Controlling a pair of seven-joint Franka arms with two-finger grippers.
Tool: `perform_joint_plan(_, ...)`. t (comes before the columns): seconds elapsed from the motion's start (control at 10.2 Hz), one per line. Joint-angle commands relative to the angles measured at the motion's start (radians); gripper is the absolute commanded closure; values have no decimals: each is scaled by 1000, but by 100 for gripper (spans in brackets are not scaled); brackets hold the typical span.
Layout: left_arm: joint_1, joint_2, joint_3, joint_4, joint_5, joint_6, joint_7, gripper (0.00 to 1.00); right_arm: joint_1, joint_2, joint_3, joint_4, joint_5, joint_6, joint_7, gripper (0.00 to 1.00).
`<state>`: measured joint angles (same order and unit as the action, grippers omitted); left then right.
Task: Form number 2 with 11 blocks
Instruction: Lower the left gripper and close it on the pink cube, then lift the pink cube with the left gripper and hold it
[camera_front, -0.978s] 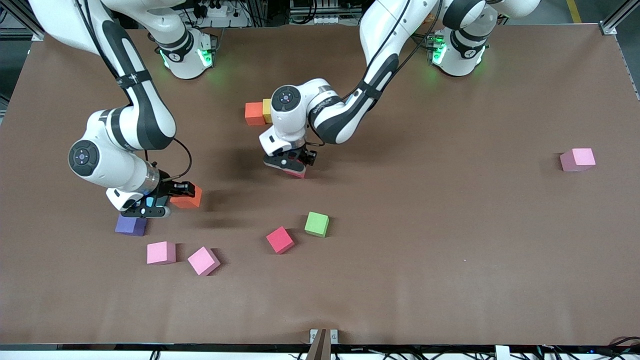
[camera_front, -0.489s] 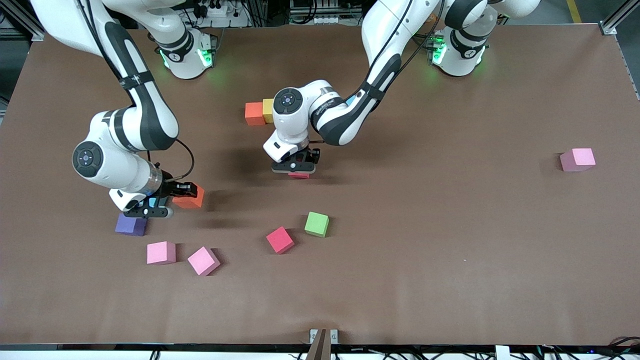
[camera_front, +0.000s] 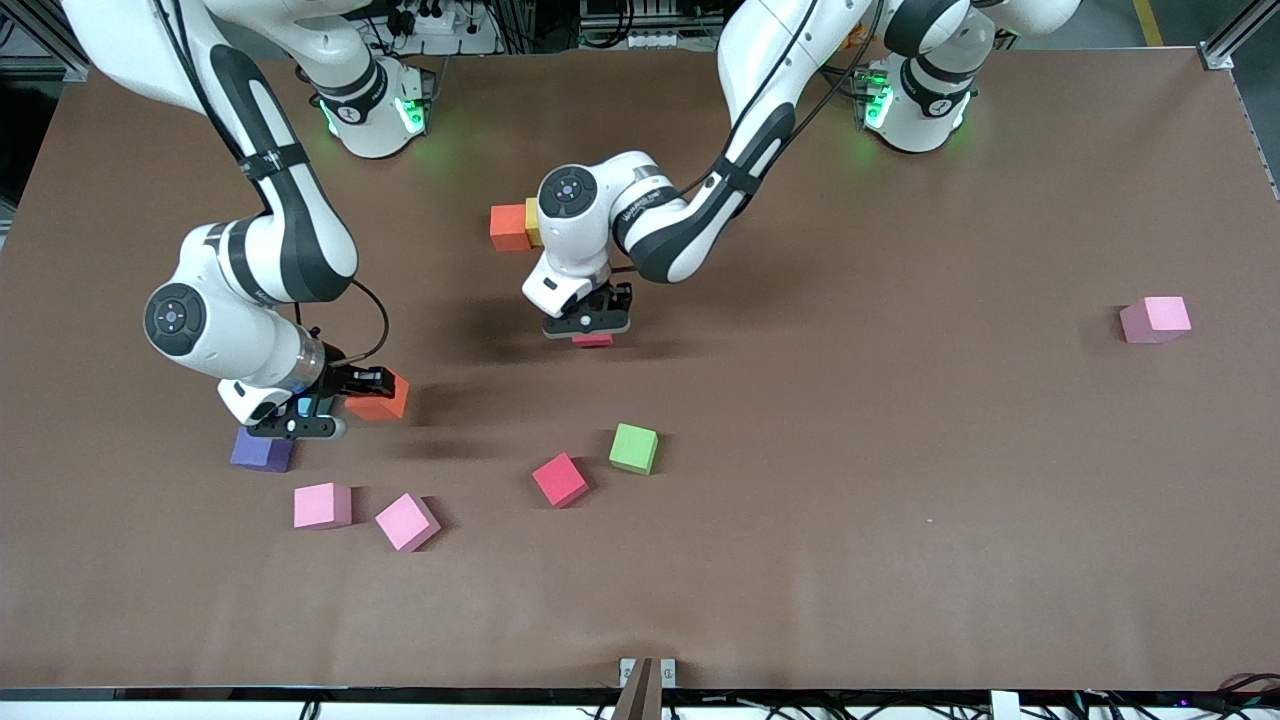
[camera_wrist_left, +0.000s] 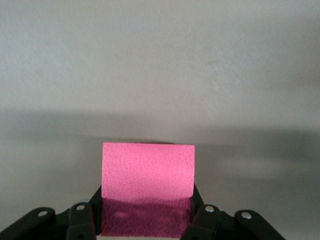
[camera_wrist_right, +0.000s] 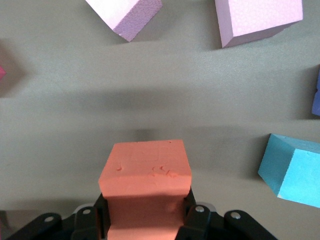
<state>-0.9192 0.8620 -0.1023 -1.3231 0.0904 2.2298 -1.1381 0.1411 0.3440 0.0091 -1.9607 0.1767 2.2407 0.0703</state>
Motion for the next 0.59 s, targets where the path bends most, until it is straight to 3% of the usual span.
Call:
perform_joint_plan(0.0,-19,-20,-11,-8,-6,-9,-25,100,2,15,3,25,4,-7,9,100)
perform_joint_plan(0.49,-49,-17,-7,-13,17,17,-31,100,11,26,3,34,6,-6,13,100)
